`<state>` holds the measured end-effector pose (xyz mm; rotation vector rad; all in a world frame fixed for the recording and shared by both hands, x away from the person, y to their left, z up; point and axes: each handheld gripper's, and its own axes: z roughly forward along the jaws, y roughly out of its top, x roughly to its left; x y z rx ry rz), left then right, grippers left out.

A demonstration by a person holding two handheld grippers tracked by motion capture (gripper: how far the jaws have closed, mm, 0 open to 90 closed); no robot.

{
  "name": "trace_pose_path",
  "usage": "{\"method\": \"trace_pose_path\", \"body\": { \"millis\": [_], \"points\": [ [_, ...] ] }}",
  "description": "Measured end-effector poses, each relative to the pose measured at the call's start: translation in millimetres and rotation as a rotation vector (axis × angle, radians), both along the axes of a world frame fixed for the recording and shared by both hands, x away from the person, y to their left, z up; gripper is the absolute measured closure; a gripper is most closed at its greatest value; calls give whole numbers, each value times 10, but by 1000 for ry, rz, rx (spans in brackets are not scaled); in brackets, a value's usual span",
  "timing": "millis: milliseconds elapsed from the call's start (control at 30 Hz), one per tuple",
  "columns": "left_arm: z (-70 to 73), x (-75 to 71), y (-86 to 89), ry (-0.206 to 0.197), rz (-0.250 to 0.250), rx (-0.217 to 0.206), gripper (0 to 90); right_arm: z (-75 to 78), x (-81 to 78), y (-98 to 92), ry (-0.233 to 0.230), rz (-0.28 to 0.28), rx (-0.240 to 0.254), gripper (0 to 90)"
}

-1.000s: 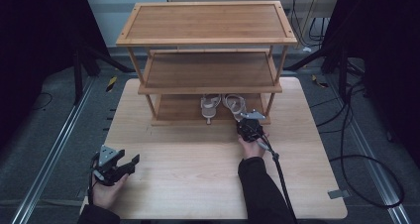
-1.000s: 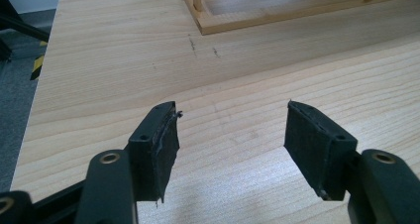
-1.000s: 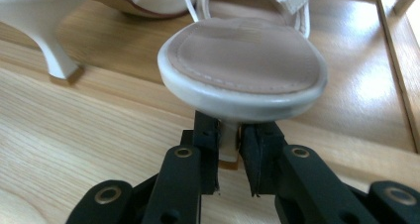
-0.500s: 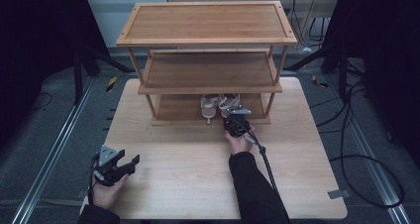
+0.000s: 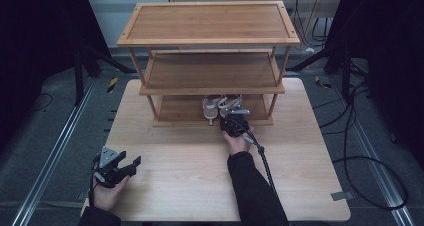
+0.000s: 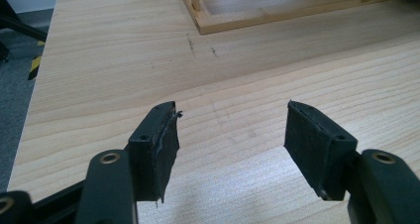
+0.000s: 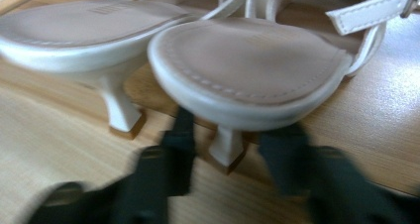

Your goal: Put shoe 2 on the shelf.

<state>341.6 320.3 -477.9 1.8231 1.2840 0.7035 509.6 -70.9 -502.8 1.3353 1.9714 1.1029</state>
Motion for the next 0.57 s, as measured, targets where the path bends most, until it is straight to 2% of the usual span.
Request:
{"method": "trace_pose_path", "body": {
  "millis": [33,67,100,133,200,233,333,367,400,433,500,533,567],
  "points": [
    [0,0,0,0,0,0,361,0,0,0,0,0,0,500],
    [-3,3,3,2,-2,4,359,22,-70,-38,-4,25,-29,409],
    [-3,3,3,2,-2,4,357,22,-70,-38,-4,25,-29,409],
    [-4,4,1,1,0,3,355,63,-175,-106,-17,42,-55,350],
    [-3,4,1,1,-1,4,354,93,-236,-161,-29,44,-60,326],
    [-6,9,-2,3,-3,3,350,164,-357,-292,-38,57,-64,282],
    [-10,13,-6,9,-2,3,339,268,-548,-510,-45,65,-38,219],
    [-11,14,-5,9,-1,4,339,268,-548,-510,-45,65,-38,219],
    [-14,17,-4,9,-1,1,333,291,-619,-584,-50,65,-23,208],
    [-16,21,3,12,-6,5,318,311,-763,-729,-56,73,-19,161],
    [-34,36,7,24,-7,-3,307,299,-920,-872,-64,72,-24,149],
    [-34,36,7,24,-7,-3,303,299,-920,-872,-64,72,-24,149],
    [-38,44,10,27,-6,-4,299,270,-1068,-1022,-77,63,-15,149]
  ]
}}
